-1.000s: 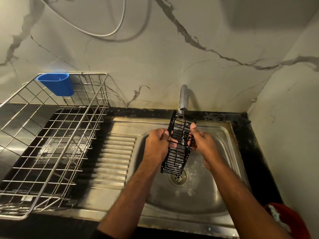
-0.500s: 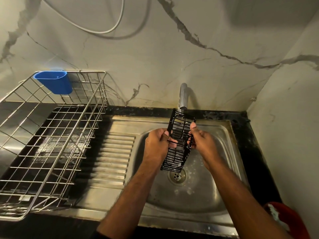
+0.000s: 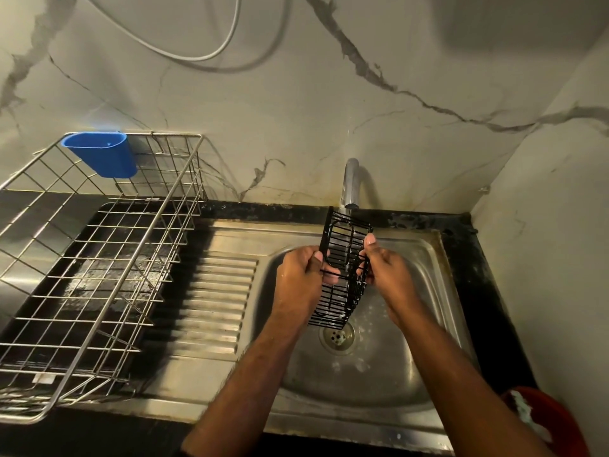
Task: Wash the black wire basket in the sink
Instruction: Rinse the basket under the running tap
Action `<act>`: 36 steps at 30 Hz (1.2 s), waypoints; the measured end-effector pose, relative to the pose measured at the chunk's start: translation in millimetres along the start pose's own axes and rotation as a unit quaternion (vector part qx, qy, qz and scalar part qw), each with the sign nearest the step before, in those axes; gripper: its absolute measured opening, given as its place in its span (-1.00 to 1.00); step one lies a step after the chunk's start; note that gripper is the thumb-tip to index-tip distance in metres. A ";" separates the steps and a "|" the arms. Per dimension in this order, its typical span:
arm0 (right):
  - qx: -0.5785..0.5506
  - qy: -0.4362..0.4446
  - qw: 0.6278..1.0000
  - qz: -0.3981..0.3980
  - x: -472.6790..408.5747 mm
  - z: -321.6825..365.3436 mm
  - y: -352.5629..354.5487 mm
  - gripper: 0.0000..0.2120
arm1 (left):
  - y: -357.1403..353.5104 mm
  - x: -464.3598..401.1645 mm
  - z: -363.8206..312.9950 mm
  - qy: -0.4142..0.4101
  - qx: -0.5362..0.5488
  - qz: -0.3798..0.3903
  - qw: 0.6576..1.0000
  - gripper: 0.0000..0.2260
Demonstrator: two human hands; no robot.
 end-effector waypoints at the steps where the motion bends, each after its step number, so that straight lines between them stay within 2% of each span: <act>1: 0.004 0.003 1.000 -0.002 0.1 0.3 0.2 -0.50 | 0.0 0.1 -0.1 0.000 0.002 0.002 1.000 -0.80; 7: 0.009 0.015 1.000 -0.004 0.9 3.6 3.3 -0.48 | -2.0 -1.6 4.2 0.015 0.016 0.013 1.000 -0.81; 13: 0.016 0.044 0.999 -0.003 0.9 6.4 4.6 -0.15 | -0.6 0.8 3.5 0.039 0.038 0.016 0.998 -0.76; 19: 0.026 0.057 0.998 -0.009 -0.4 6.3 6.2 -0.01 | 0.6 4.7 -0.8 0.059 0.059 0.019 0.996 -0.75; 36: 0.034 0.021 0.999 -0.003 -5.7 0.7 5.2 -0.01 | 6.2 11.0 -16.9 0.108 0.107 0.012 0.988 -0.78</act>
Point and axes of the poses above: each hand's wrist, its own x-axis away from the middle knuckle, its own y-axis out of the back of the hand, z = x × y, the point moved 4 cm from there along -x, towards the middle knuckle, and after that the axes turned 15 degrees about -z, right-handed, at the moved point
